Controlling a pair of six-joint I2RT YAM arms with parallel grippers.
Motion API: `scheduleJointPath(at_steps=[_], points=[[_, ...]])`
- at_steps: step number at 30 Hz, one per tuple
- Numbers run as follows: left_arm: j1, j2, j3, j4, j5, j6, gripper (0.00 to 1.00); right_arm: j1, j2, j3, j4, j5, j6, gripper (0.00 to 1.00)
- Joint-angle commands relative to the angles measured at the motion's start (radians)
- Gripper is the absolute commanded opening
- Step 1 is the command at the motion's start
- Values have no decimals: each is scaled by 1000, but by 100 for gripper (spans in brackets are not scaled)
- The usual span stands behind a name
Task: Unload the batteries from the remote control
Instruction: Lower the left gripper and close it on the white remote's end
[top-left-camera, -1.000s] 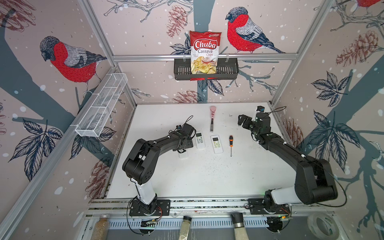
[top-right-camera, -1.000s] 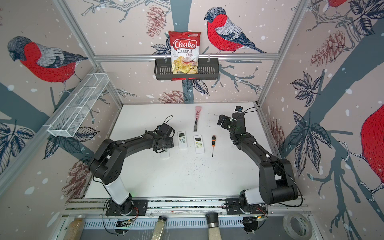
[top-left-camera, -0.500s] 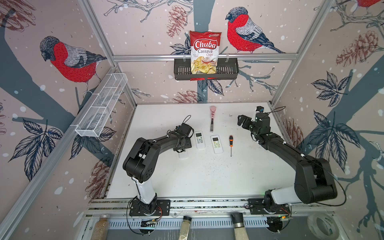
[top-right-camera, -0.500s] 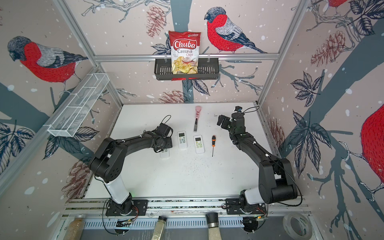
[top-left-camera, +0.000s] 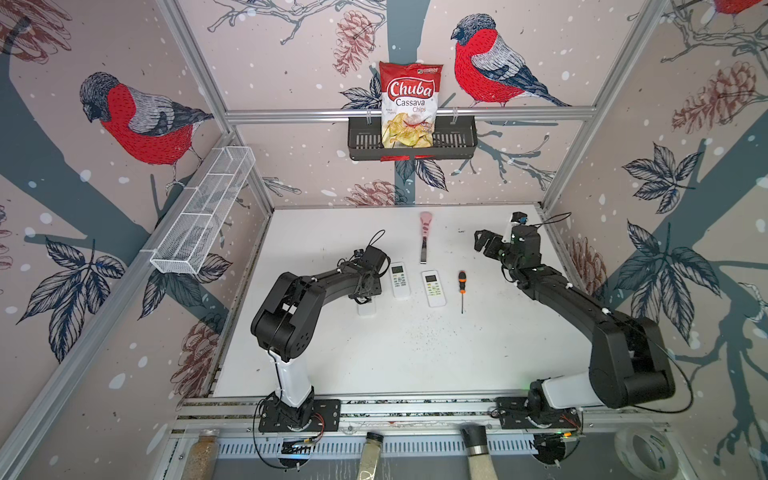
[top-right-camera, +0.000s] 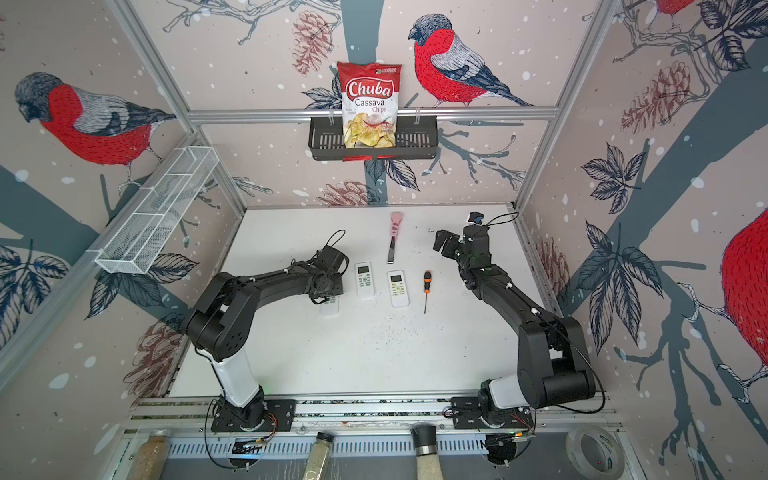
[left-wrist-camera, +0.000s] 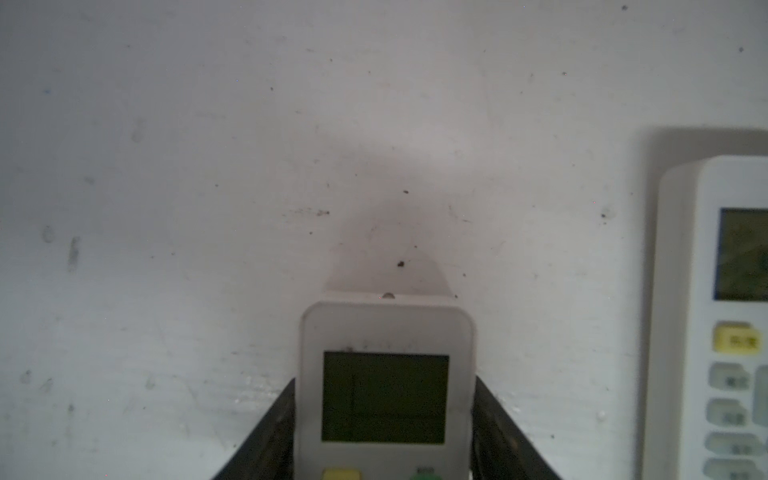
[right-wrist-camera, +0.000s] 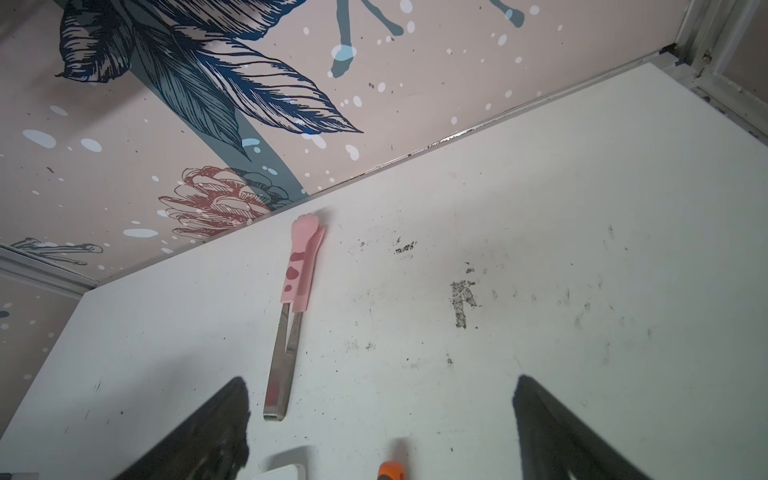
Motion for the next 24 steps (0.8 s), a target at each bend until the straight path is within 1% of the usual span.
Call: scheduleJointPath(at_steps=[1,4,7,11,14,16,18,24], points=[[-14,6,1,-67,-25,7,67,-1,-10,7,11,-14,0,100],[-31,-10,-7,-75,-24,3,75,-1,-12,7,11,-15,0,99],[-41,-28,-24,-72,-19,-6,75,0,-12,6,10,-20,0,99],[-45,-48,-57,-60,-9,-19,68,-1,-16,5,10,-26,3,99],[-51,-63,-72,-59,-11,-26,67,-1,-20,3,10,-28,5,99],[-52,-71,-72,-57,-15,-30,65,-1,-22,4,10,-32,6,99],[-53,-74,-72,-57,-15,-30,59,0,-23,3,10,-34,6,99],[-53,-72,-72,-38,-1,-21,49,0,-33,0,9,-36,0,99]])
